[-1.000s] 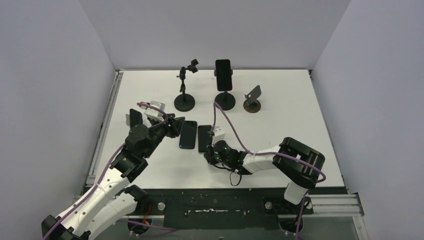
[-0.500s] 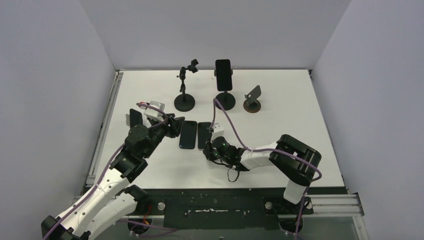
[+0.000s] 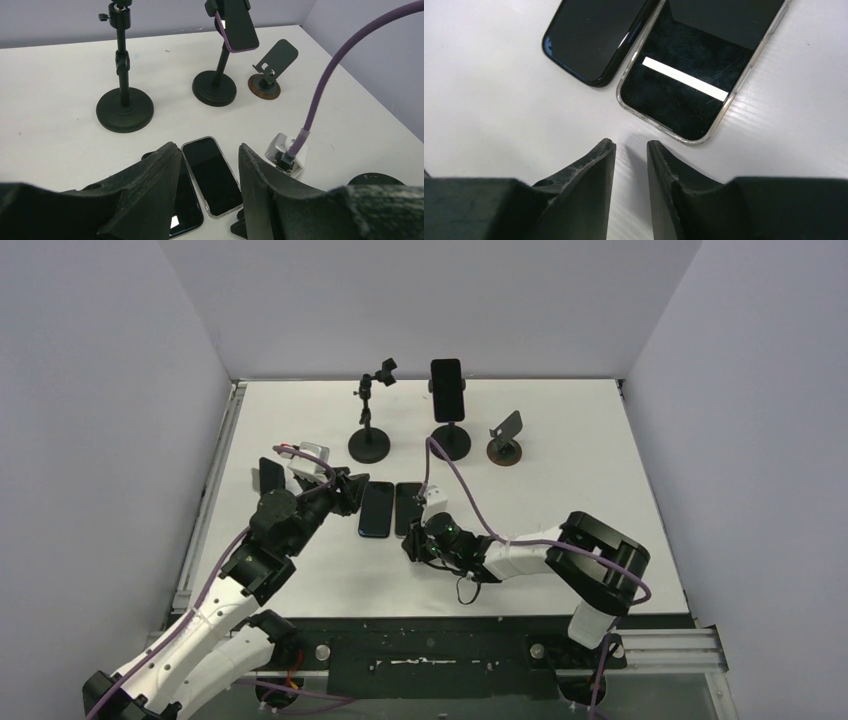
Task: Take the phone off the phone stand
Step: Adjust the phone at the center of the board, then remove the phone from the phone stand.
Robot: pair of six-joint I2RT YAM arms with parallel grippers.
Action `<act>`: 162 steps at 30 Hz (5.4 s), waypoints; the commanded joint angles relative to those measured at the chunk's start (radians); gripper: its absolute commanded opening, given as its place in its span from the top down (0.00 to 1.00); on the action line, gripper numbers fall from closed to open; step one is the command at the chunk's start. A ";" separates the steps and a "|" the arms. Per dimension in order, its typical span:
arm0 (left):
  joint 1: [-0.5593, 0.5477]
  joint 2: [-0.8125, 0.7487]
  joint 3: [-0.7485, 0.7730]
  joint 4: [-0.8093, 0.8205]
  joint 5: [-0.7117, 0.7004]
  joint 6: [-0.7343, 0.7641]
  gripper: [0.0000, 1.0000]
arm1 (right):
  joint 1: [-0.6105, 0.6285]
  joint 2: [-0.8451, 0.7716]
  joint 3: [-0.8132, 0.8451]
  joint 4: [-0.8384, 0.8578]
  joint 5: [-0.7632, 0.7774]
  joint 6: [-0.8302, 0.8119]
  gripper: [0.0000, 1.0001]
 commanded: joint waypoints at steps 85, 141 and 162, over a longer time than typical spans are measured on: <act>0.584 0.196 0.085 -0.606 -0.207 -0.460 0.09 | -0.067 -0.777 -0.115 -0.159 0.013 -0.214 0.21; 0.805 0.356 -0.070 -0.163 0.081 -0.371 0.68 | -0.122 -0.844 -0.181 -0.117 0.032 -0.224 0.20; 0.761 0.271 -0.075 -0.181 0.091 -0.359 1.00 | -0.124 -0.848 -0.182 -0.132 0.029 -0.221 0.20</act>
